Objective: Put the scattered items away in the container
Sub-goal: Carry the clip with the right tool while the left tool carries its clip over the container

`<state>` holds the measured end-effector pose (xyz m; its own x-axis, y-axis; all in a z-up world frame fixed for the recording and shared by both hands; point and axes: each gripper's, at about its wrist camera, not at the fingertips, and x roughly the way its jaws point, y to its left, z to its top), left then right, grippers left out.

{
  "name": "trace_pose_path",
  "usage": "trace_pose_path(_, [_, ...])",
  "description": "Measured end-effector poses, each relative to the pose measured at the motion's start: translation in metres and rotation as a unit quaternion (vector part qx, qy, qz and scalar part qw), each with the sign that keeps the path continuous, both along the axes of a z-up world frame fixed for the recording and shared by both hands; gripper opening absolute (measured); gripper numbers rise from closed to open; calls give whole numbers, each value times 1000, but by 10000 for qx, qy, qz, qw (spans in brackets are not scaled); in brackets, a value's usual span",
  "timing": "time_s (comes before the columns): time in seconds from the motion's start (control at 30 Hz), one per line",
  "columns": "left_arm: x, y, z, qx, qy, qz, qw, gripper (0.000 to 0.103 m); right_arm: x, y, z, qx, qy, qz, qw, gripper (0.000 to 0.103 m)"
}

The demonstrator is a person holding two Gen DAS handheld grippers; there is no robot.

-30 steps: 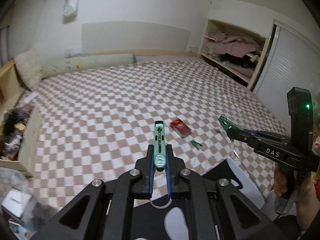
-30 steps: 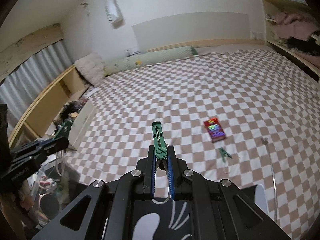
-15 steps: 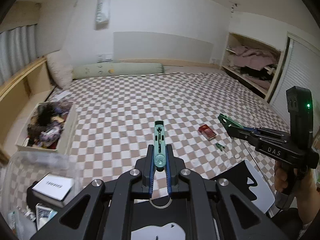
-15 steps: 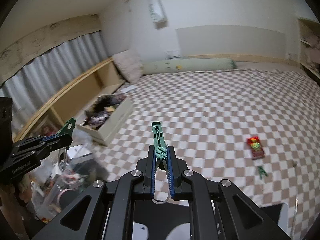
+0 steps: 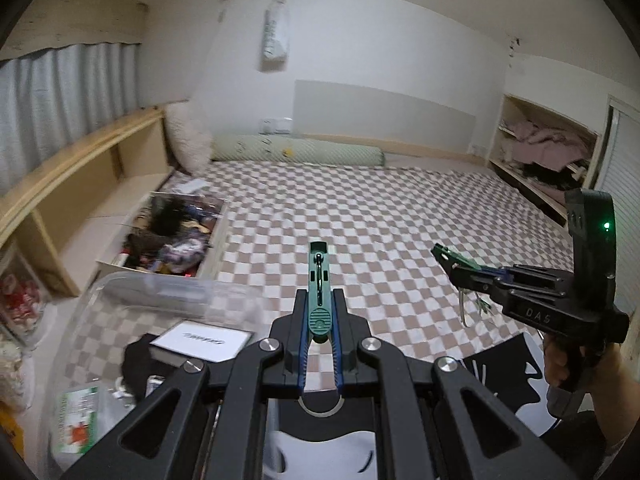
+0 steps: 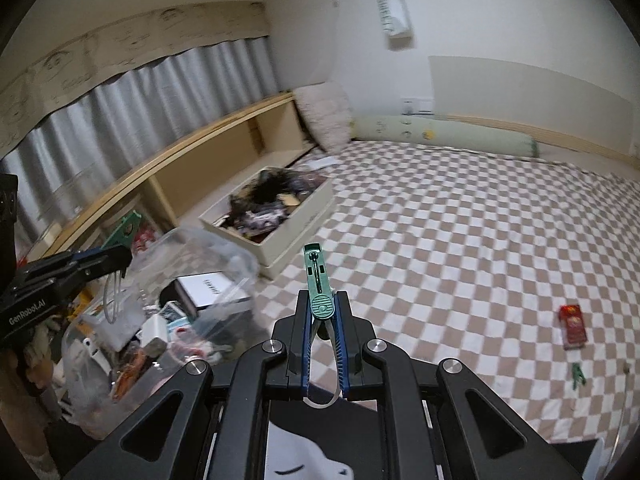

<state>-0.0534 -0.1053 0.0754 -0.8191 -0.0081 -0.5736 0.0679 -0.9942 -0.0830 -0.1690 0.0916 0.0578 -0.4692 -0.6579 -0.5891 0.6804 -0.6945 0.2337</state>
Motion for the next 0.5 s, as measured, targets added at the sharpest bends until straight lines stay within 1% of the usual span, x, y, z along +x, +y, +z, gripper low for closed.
trace_pose_path(0.23, [34,-25,-5,53,56,93,9999,10,22,-39,4,0,65,517,9986,12])
trace_pose_path(0.33, [47,-33,-12,90,27,133,9999,10,33,-52,5,-21,59,715,9974,12])
trace_pose_path(0.43, [60,-41,-22,-10,-26,229,9997,10,45,-66,6,-72,66,1011,9948,12])
trace_pose_path(0.5, [69,-46,-28,-1,-47,319,9995,10,52,-74,6,-68,92,1136,9935,12])
